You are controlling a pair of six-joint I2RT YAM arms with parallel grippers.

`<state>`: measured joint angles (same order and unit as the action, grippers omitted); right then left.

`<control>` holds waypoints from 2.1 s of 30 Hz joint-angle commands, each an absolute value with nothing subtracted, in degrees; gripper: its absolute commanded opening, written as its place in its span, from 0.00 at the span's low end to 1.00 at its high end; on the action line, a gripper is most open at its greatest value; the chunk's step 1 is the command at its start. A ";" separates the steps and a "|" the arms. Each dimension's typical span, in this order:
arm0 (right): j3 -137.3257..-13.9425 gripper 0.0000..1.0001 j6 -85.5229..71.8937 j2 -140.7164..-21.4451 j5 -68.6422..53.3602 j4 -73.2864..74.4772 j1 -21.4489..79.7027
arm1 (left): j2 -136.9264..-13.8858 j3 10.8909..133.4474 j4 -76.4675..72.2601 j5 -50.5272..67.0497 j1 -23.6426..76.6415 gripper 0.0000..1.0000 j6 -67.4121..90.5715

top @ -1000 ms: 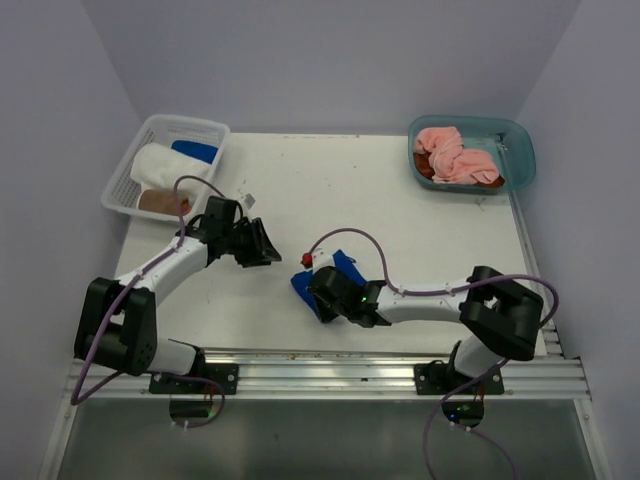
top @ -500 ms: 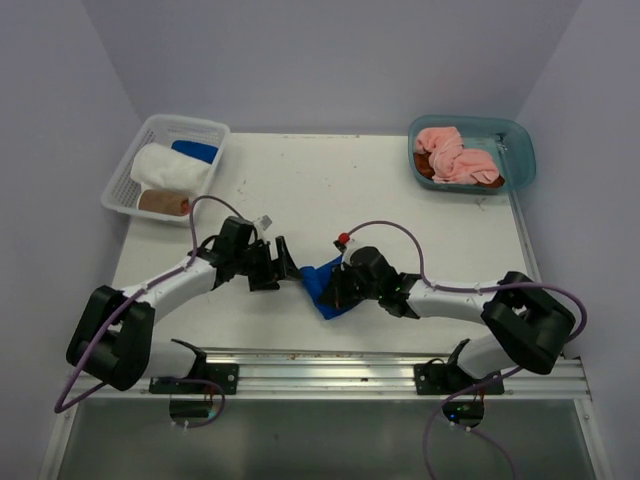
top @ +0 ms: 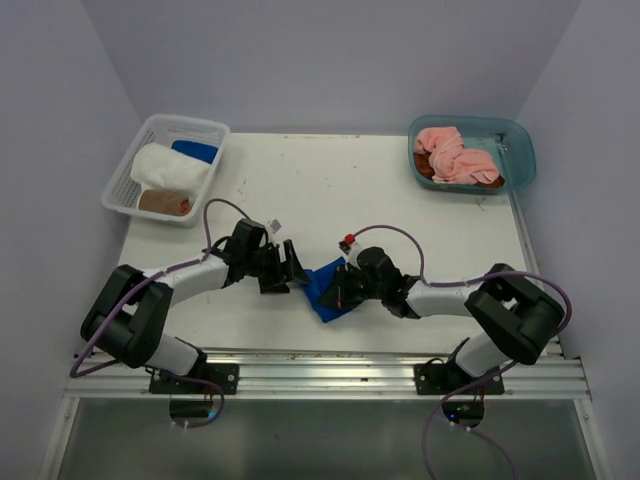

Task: Roll the towels
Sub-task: Roll the towel

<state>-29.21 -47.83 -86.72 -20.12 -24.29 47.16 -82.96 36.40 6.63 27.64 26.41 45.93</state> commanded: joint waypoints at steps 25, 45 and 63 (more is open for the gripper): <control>-54.91 0.64 -25.24 -84.26 26.79 20.30 67.84 | -89.03 40.08 6.68 27.42 28.83 0.18 50.80; -56.60 0.29 -19.24 -98.44 25.31 12.40 71.63 | -88.34 42.01 11.77 24.70 28.21 0.18 48.79; -55.20 0.00 -29.78 -97.56 4.50 -3.75 62.68 | -74.88 41.75 21.36 26.63 14.06 0.75 40.61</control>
<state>-57.19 -25.19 -99.70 12.29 4.45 66.13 -76.58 40.12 19.51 25.47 14.85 42.89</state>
